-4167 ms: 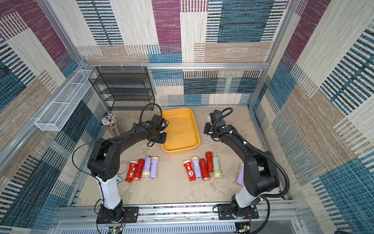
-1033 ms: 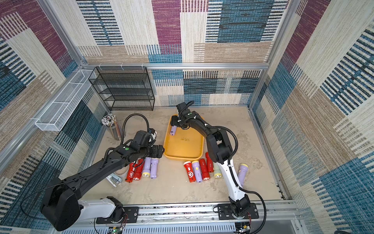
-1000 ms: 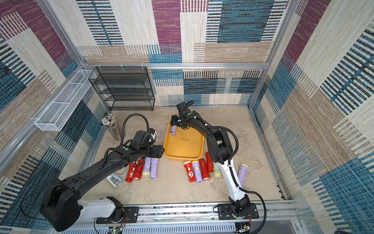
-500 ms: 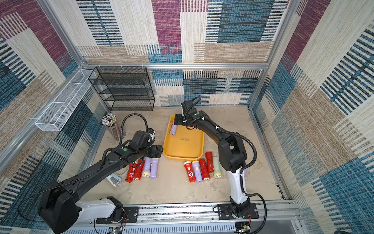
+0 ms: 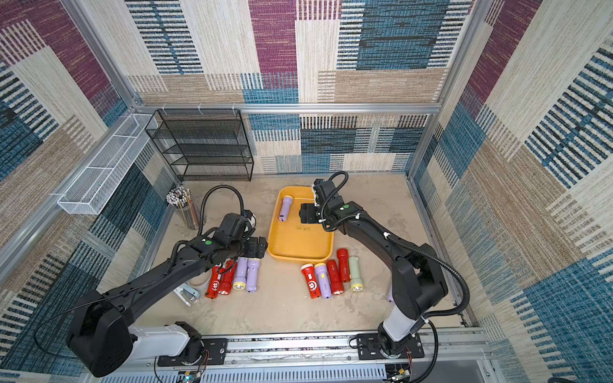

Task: Put the flashlights into the storage boxes
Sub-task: Adjust the storage box at the center of the board.

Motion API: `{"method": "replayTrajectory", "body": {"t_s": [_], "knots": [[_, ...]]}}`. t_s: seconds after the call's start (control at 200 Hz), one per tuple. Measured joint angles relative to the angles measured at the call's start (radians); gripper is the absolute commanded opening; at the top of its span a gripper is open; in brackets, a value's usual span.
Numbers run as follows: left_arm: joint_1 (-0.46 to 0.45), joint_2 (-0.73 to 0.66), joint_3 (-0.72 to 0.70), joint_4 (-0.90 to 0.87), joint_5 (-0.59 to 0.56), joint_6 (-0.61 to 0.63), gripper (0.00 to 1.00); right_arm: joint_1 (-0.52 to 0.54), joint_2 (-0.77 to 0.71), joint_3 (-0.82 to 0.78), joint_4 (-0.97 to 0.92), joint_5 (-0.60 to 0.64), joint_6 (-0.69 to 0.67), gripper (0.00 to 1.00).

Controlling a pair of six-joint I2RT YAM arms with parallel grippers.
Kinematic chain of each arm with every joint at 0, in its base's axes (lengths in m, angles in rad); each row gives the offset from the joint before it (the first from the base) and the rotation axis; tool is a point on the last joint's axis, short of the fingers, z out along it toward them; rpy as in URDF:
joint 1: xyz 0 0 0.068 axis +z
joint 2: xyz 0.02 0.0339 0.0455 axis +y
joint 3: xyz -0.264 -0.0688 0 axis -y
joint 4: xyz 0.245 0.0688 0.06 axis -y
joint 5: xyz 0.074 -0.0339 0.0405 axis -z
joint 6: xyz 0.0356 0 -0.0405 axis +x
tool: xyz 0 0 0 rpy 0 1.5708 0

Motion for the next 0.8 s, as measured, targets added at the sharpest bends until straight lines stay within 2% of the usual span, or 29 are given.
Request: {"method": "replayTrajectory", "body": {"t_s": [0.471, 0.796], "knots": [[-0.002, 0.049, 0.022, 0.005, -0.005, 0.0, 0.9, 0.0, -0.275, -0.355, 0.008, 0.036, 0.026, 0.82], [-0.005, 0.094, 0.024, 0.038, 0.021, 0.0, 0.9, -0.002, -0.336, -0.51, -0.032, 0.093, 0.109, 0.76]]}}
